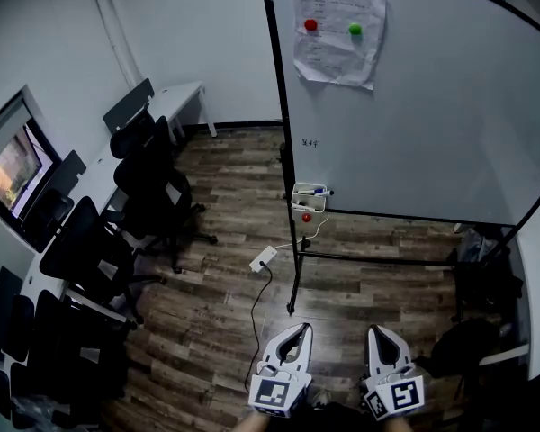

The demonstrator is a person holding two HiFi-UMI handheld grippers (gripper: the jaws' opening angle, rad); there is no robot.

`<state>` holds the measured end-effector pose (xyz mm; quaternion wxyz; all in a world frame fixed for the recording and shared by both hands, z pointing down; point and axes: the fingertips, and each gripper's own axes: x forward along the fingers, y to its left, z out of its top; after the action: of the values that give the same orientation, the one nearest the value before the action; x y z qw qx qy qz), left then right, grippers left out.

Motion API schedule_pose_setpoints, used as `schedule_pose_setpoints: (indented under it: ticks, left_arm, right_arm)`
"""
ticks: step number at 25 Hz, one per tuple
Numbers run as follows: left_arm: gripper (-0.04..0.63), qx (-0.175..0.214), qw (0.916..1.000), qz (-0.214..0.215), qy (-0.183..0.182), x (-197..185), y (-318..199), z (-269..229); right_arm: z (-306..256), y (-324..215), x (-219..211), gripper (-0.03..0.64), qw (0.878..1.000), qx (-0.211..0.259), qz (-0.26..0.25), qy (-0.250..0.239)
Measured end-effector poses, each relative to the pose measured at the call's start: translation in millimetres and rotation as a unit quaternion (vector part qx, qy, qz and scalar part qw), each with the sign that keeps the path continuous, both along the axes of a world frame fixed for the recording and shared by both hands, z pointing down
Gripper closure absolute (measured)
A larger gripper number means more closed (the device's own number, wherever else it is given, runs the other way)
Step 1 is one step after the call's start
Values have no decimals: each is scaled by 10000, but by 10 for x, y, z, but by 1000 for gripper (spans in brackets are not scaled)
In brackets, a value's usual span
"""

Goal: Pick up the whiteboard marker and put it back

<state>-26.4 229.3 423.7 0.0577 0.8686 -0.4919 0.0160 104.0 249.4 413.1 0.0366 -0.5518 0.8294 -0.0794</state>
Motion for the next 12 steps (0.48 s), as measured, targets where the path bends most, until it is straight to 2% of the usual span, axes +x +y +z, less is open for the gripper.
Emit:
schedule_pose_setpoints:
  ticks: [12]
  left_arm:
    - [586,229,9989,390,-145,-227,-914,-98]
  right_arm:
    - [-76,-818,-270,604,9993,66,354,-24]
